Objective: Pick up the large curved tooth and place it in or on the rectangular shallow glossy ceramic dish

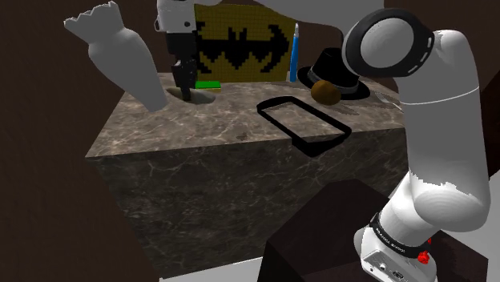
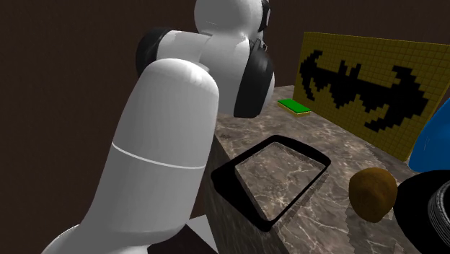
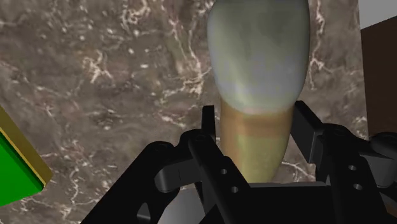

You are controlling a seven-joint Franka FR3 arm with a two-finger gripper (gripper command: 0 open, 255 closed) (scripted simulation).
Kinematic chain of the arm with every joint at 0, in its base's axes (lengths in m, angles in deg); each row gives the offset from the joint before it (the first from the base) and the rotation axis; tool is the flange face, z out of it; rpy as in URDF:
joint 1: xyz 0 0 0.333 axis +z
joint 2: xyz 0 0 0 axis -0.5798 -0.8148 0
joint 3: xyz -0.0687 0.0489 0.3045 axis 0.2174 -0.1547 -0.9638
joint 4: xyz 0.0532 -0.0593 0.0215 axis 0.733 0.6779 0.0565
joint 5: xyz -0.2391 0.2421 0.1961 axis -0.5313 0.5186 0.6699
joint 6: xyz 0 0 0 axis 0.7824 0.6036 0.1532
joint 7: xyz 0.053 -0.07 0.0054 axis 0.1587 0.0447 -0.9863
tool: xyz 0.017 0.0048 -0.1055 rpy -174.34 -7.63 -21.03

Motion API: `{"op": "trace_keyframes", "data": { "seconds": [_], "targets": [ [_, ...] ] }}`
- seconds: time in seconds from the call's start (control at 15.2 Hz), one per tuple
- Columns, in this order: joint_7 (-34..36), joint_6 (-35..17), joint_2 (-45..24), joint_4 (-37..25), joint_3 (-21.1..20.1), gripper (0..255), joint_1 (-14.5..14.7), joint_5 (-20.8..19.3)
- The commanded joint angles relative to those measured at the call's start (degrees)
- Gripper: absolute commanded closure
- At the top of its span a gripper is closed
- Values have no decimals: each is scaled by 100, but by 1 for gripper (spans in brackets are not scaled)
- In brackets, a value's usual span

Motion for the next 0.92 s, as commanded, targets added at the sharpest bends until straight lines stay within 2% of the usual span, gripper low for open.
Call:
{"op": "trace_keyframes", "data": {
  "seconds": [0.0, 0.26, 0.33, 0.46, 0.66, 0.86],
  "targets": [
    [6, 227, -91, -318, 6, 255, 51, -26],
    [28, 675, -318, -1001, 24, 255, 184, -89],
    [-44, 394, 125, -268, -11, 255, -47, 27],
    [-221, 19, 813, 798, -51, 255, -415, 222],
    [-549, -336, 1653, 1977, -25, 255, -827, 488],
    [-919, -555, 2380, 2904, 63, 255, -1142, 718]
  ]
}}
